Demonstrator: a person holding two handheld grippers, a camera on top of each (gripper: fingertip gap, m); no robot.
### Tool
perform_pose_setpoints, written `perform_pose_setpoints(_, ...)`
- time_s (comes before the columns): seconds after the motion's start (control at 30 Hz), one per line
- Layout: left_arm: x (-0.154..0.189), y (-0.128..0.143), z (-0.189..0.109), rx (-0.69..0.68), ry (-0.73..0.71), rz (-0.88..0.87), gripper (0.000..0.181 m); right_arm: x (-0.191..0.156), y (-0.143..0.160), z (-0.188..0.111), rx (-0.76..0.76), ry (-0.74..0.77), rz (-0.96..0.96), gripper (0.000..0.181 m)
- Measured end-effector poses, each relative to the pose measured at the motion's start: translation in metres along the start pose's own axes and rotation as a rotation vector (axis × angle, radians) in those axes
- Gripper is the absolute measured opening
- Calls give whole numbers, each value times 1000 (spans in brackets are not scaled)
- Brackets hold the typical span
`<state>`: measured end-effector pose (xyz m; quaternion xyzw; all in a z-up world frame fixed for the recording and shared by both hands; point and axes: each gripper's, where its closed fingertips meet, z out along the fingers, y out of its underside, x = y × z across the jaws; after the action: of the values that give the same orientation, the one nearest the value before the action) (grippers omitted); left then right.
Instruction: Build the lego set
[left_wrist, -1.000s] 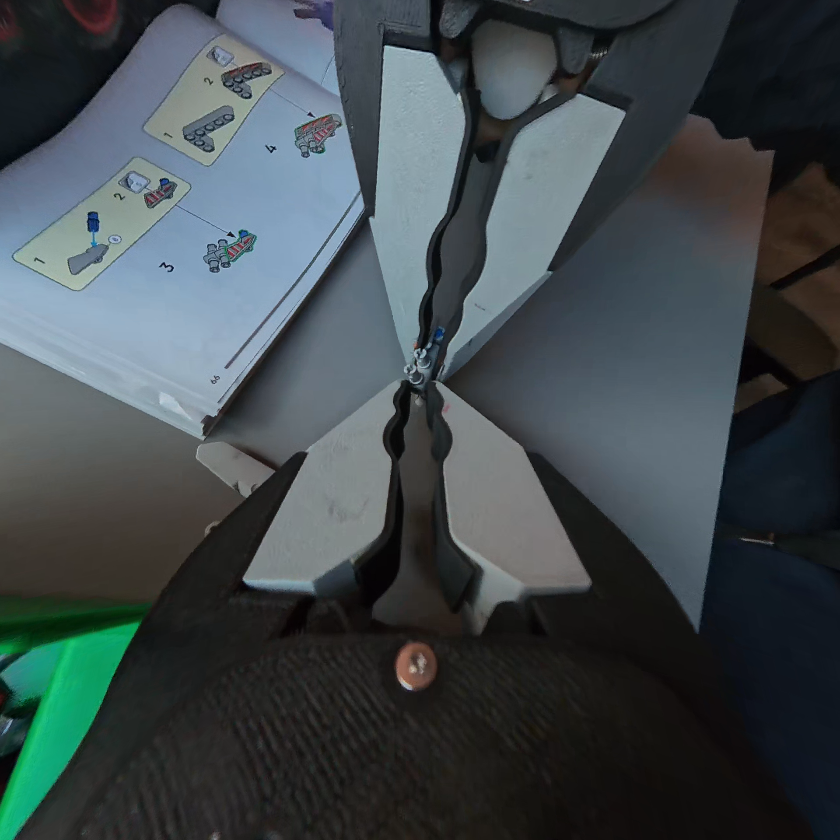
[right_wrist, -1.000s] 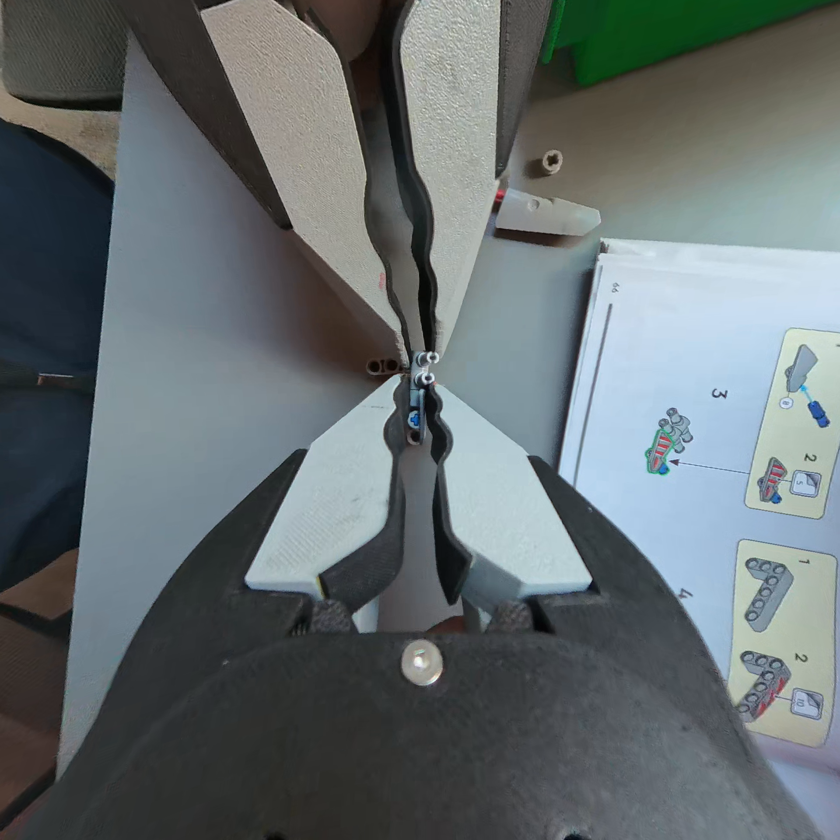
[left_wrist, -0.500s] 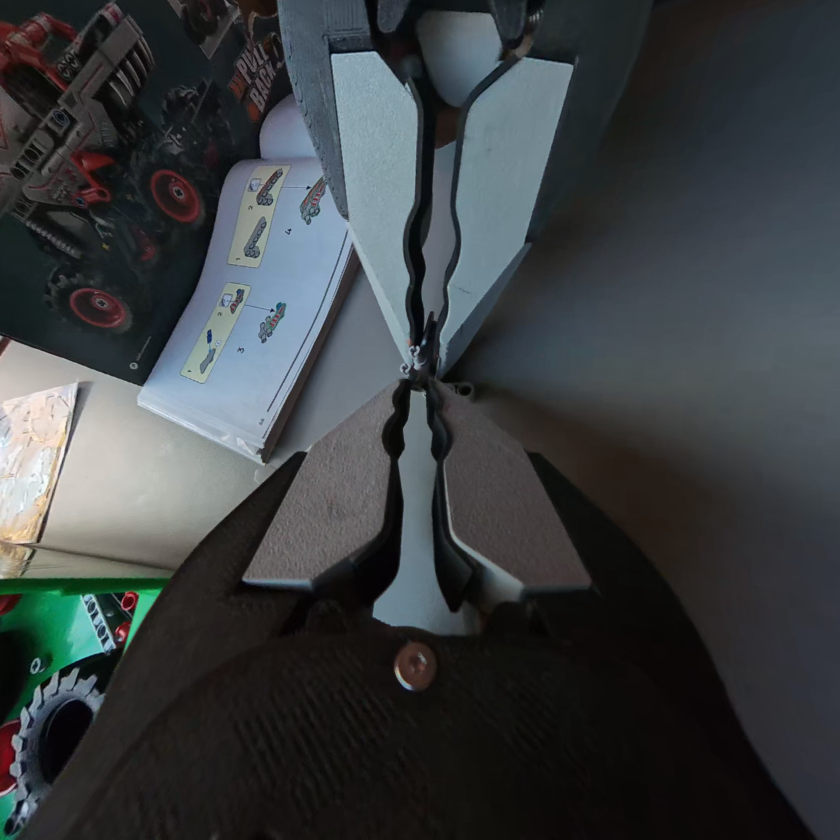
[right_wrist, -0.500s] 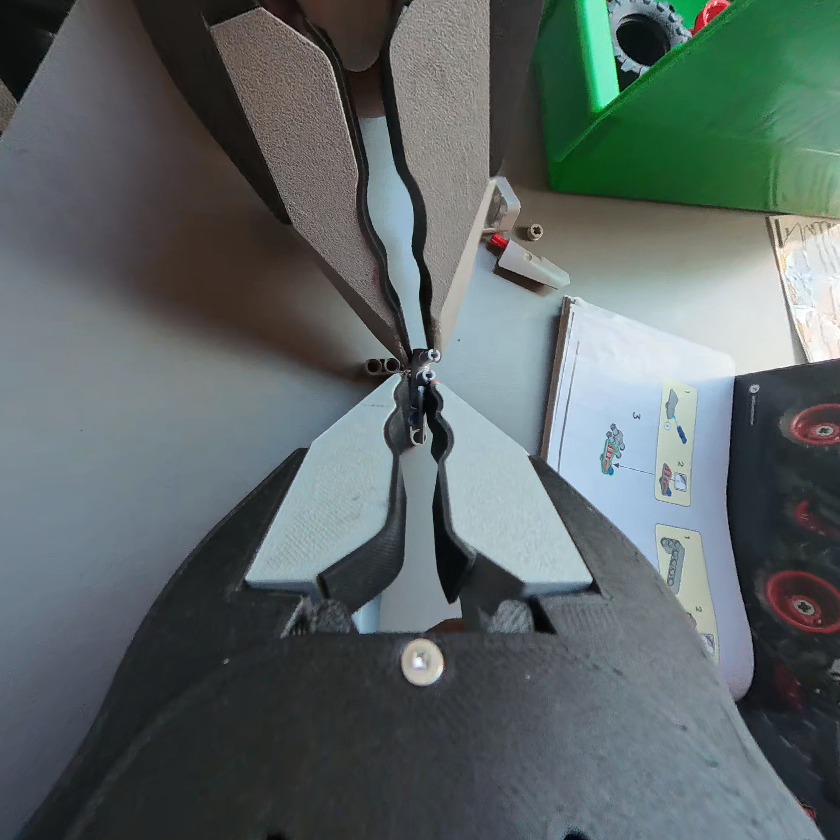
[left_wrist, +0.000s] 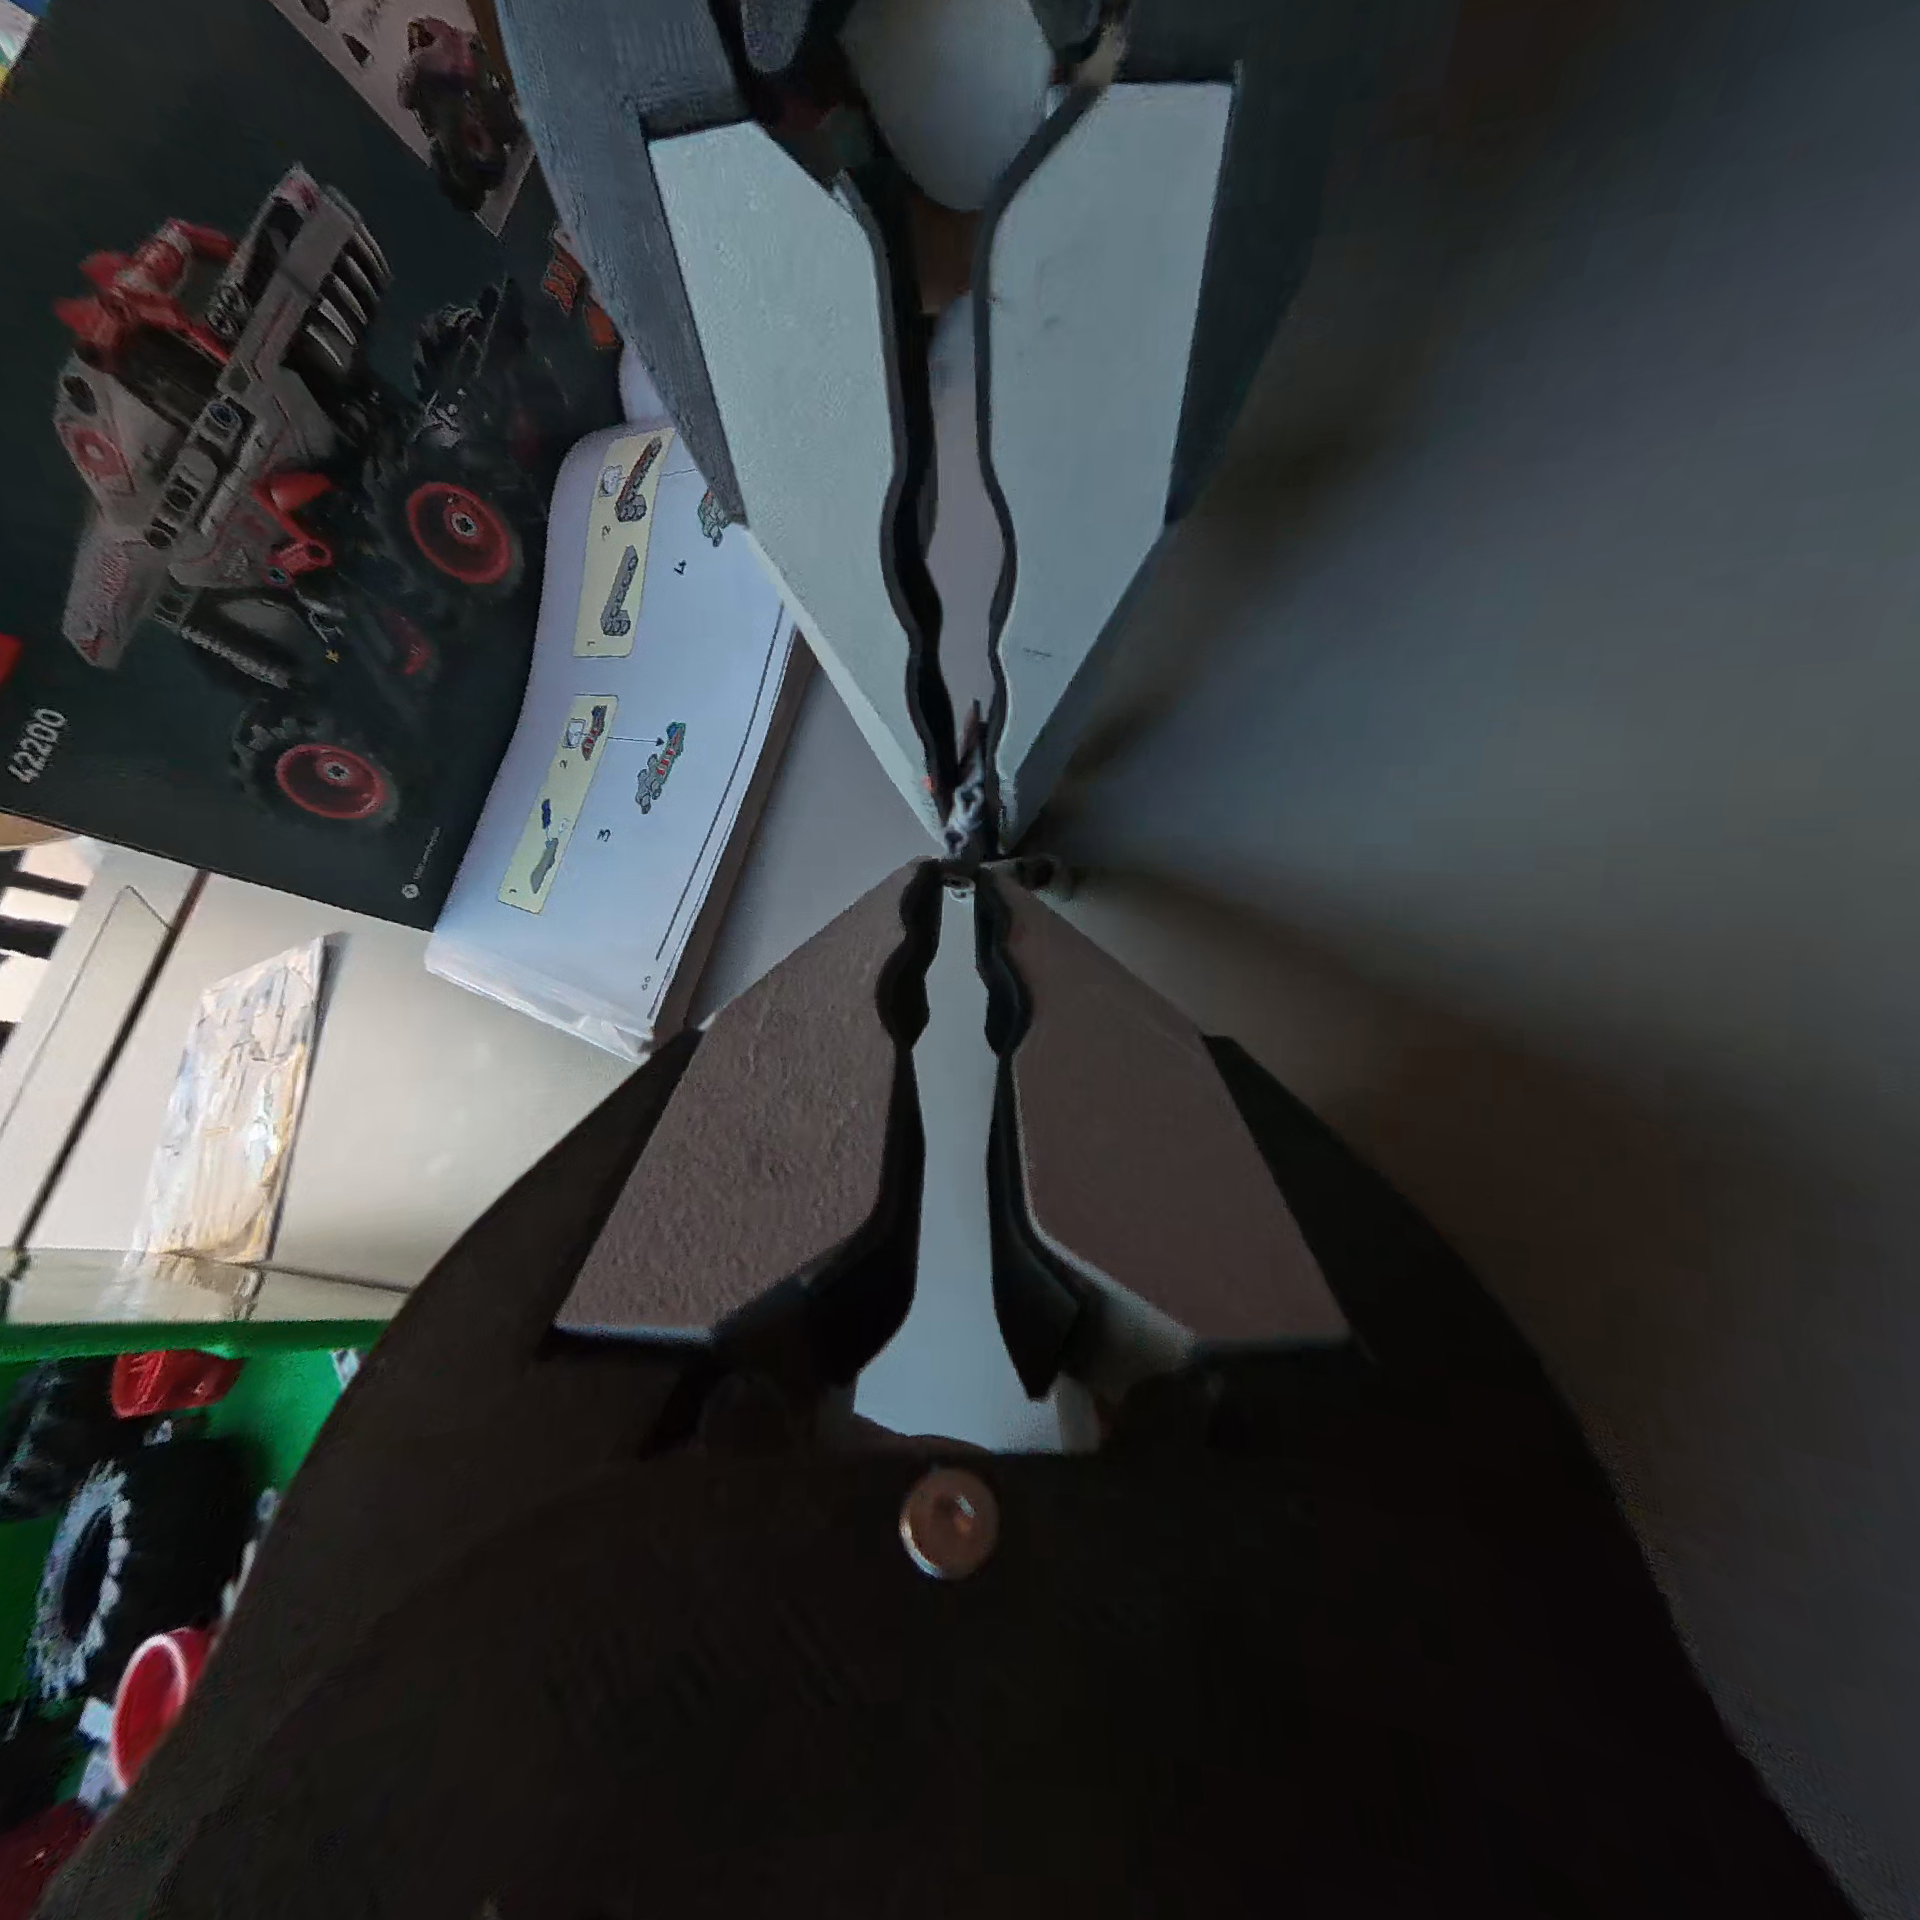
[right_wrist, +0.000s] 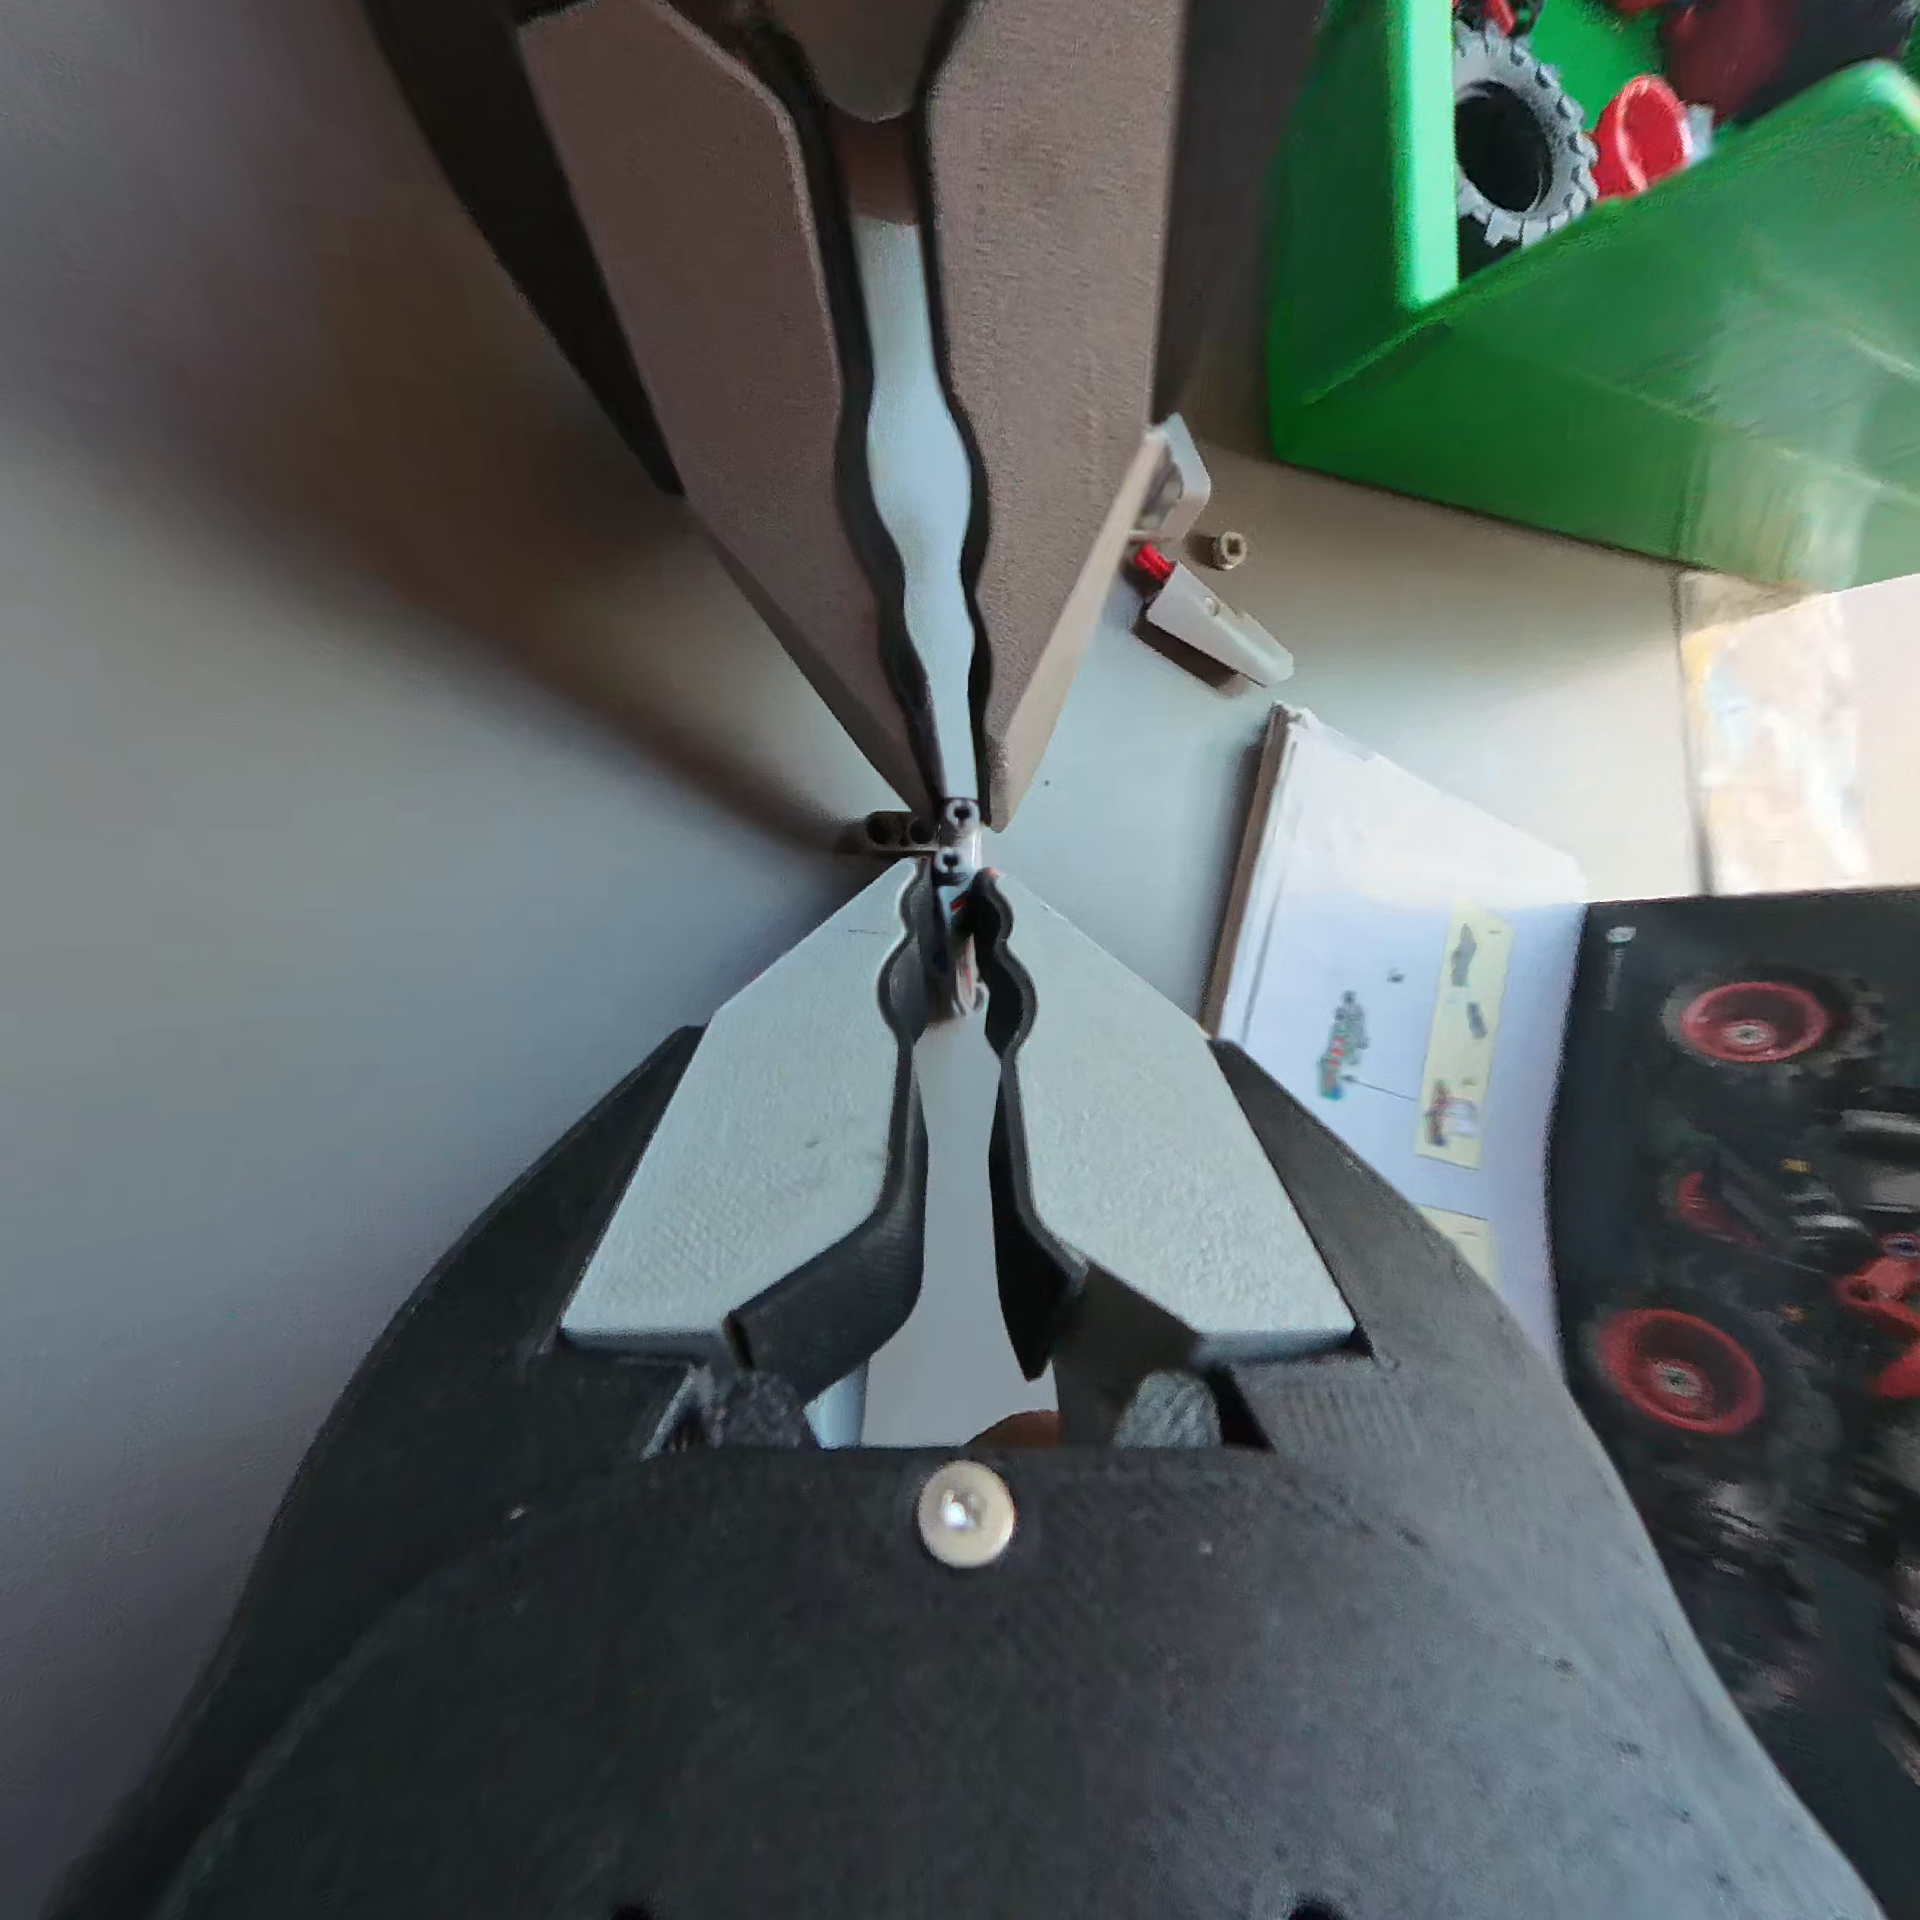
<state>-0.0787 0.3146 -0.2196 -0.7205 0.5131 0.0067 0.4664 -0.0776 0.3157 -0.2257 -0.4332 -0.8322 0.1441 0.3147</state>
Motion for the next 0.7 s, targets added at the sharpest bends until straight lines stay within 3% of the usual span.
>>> perform_pose_setpoints(0.13,0,0,1,-9,207,-349,5,0,-1,0,46,-177,193,5)
perform_pose_setpoints(0.37,-8,1,6,1,426,-743,5,7,1,1,-1,-426,472,5)
perform_pose_setpoints(0.47,-7,8,10,-48,417,-713,5,7,4,8,24,-446,510,6)
perform_pose_setpoints(0.57,-1,6,6,-44,390,-605,5,4,2,8,14,-274,349,6)
perform_pose_setpoints(0.7,-2,0,4,-12,306,-516,5,4,0,1,12,-218,399,4)
